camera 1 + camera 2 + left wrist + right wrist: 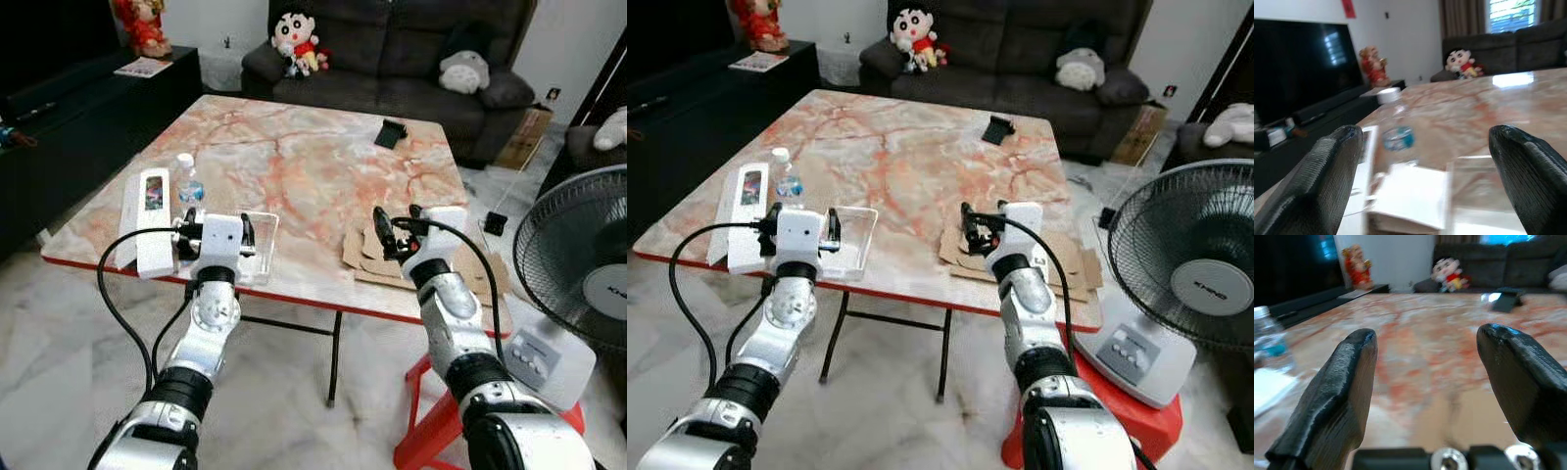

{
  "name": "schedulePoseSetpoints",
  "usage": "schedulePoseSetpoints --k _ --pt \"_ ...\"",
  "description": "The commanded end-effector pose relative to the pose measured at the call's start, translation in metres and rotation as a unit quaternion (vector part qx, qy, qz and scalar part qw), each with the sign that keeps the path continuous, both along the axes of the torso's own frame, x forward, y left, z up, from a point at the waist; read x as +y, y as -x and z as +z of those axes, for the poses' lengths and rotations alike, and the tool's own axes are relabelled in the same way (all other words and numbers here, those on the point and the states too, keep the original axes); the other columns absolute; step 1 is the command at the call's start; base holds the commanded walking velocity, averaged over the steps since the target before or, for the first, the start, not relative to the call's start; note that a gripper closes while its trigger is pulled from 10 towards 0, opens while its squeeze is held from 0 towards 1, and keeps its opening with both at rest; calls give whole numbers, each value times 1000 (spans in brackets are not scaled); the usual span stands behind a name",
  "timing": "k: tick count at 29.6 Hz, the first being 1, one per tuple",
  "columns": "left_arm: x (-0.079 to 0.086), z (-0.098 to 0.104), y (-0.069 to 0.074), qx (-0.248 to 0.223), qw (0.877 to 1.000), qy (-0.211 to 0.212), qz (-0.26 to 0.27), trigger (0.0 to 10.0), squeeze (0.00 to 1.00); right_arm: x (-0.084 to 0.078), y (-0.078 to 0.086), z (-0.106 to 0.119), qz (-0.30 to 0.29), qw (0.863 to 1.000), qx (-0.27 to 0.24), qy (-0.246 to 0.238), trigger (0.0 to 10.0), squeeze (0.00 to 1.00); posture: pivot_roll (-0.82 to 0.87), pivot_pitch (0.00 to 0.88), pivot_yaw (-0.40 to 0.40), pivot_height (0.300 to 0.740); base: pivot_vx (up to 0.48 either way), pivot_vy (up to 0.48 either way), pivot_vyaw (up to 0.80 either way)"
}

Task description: Picking trash to rubbish bin

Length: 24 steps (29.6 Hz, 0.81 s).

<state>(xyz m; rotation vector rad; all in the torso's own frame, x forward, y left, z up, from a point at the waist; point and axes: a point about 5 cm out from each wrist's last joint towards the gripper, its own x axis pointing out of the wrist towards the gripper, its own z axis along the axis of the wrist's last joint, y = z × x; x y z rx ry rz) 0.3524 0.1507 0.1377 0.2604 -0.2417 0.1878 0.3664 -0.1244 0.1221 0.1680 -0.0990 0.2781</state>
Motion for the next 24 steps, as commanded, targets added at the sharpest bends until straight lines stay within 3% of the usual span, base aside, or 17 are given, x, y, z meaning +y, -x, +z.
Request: schedulePoseSetpoints --k 1,6,24 --pt "0 1 -1 0 1000 1 1 10000 0 -2 -3 7 2 1000 -6 -3 10000 0 -82 0 -95 740 326 0 0" --pt "0 1 -1 0 1000 1 1 10000 0 0 -3 8 7 1000 -9 -3 10000 0 -82 0 -95 740 330 0 -556" --pt "0 2 -2 1 1000 0 -1 10000 0 1 -4 8 5 1000 -10 -1 10000 0 -80 0 -93 740 330 0 0"
